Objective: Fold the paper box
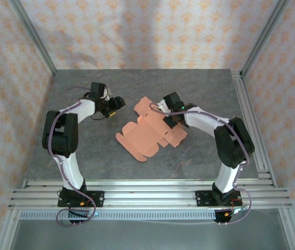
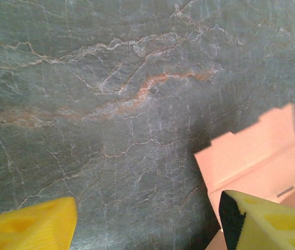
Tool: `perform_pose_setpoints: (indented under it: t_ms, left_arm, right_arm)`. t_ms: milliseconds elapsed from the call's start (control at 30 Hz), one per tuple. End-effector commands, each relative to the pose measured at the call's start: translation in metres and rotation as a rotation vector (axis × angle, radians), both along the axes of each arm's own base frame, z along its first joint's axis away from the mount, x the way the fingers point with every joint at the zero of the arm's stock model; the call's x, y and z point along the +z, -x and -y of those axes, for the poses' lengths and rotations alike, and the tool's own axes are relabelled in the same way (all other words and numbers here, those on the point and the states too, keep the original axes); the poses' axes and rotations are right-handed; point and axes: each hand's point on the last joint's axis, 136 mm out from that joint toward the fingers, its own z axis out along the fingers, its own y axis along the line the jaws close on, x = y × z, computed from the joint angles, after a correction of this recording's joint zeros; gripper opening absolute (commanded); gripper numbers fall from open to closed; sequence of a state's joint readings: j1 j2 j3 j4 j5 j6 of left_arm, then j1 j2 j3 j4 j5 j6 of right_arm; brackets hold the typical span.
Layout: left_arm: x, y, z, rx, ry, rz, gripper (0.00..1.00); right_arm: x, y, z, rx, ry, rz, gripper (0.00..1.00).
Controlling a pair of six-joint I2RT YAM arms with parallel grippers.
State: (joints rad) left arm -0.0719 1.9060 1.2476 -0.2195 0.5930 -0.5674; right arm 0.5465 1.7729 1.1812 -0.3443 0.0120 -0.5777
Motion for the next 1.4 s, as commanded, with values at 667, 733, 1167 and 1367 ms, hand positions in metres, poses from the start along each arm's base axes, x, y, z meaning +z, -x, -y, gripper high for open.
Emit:
perform_pose_setpoints:
  t_ms: [667,733,1167,1367]
  left_arm:
    - [0.024,-0.007,-0.029,0.063,0.022,0.092,0.78]
    - [0.019,-0.010,-0.037,0.094,0.019,0.079,0.78]
    - [-0.002,-0.052,-0.045,0.080,-0.014,0.049,0.80]
    - [-0.010,-0.073,-0.030,-0.043,-0.013,0.013,0.73]
  right_arm:
    - [0.066,-0.027,-0.048,0.159,0.619,0.895,0.00]
    - [0.063,-0.026,-0.051,0.164,0.636,0.921,0.00]
    - [0.057,-0.018,-0.051,0.175,0.645,0.937,0.00]
    - [0.054,-0.015,-0.056,0.205,0.646,0.938,0.00]
